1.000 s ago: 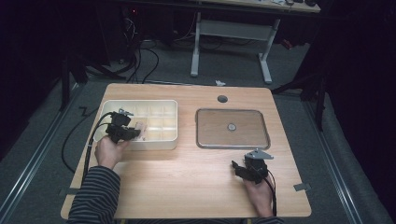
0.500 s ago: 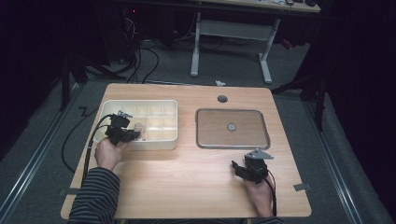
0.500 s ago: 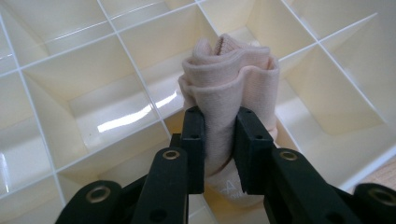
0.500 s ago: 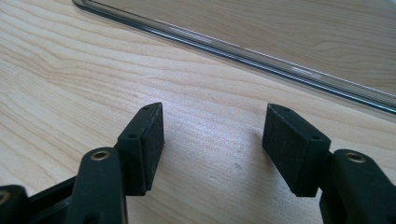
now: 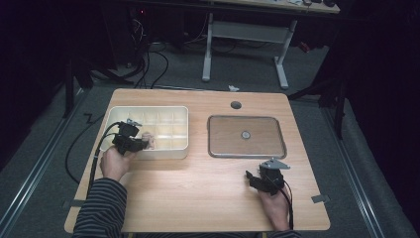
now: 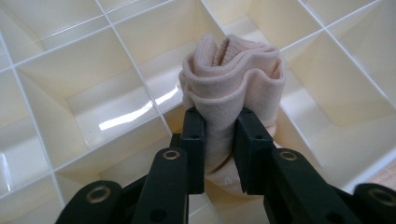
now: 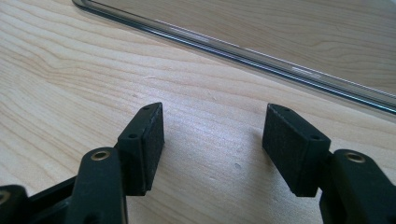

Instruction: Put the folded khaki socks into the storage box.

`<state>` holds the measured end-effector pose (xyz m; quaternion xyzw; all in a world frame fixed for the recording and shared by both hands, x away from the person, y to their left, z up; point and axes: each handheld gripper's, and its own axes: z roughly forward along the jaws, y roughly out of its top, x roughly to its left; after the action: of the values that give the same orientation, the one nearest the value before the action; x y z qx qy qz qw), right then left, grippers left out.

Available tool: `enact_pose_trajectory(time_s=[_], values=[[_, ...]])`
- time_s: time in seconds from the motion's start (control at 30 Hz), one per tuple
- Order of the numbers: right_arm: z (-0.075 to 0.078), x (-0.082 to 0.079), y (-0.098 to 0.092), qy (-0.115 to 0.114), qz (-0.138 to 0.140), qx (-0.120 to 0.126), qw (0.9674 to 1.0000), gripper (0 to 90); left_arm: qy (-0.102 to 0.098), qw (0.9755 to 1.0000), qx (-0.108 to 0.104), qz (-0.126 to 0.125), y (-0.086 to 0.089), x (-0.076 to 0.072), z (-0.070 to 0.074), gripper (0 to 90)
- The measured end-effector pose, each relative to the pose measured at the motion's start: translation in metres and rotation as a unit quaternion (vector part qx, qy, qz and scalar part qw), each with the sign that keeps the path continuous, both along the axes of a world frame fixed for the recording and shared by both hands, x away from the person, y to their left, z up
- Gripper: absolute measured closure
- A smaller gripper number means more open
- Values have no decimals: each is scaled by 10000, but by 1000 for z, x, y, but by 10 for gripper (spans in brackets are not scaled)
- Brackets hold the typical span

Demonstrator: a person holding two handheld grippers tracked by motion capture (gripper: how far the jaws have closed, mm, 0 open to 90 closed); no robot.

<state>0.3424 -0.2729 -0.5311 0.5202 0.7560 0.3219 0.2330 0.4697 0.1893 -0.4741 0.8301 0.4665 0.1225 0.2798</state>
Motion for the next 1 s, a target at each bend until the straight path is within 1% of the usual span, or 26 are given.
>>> enact_pose_trajectory(time_s=[0.13, 0.2, 0.3, 0.37, 0.57, 0.63, 0.7, 0.73, 0.77, 0.8, 0.83, 0.9, 1.0], values=[[0, 0, 0, 1, -2, 0, 10000, 389, 7, 10000, -94, -12, 1, -1, 0, 723], [0, 0, 0, 9, -16, 14, 10000, 391, 44, 9997, -258, 3, 3, -1, 1, 669], [0, 0, 0, 10, -20, 19, 10000, 393, -20, 9997, -237, 43, 2, -3, 4, 617], [0, 0, -1, 13, -28, 24, 10000, 393, -38, 9996, -293, 51, 2, -4, 6, 595], [0, 0, -1, 10, -30, 31, 10000, 393, -269, 9977, -600, 187, 6, -7, 20, 566], [0, 0, -1, 10, -30, 32, 10000, 393, -380, 9976, -514, 259, 4, -6, 24, 561], [0, 0, -1, 11, -31, 38, 10000, 394, -427, 9970, -575, 300, 2, -4, 27, 560], [0, 0, -1, 11, -30, 40, 10000, 394, -488, 9962, -636, 352, 1, -3, 27, 559], [0, 0, -1, 12, -31, 41, 10000, 394, -501, 9952, -730, 420, 1, -1, 27, 561], [0, 0, -1, 14, -28, 51, 10000, 394, -499, 9945, -775, 501, 2, 1, 26, 563], [0, 0, -1, 12, -27, 53, 10000, 393, -490, 9941, -769, 585, 2, 3, 25, 571], [0, 0, -1, 11, -27, 58, 10000, 392, -426, 9944, -767, 583, 1, 4, 22, 620], [0, 0, -1, 11, -30, 67, 10000, 392, -422, 9958, -658, 485, -2, 4, 20, 720]])
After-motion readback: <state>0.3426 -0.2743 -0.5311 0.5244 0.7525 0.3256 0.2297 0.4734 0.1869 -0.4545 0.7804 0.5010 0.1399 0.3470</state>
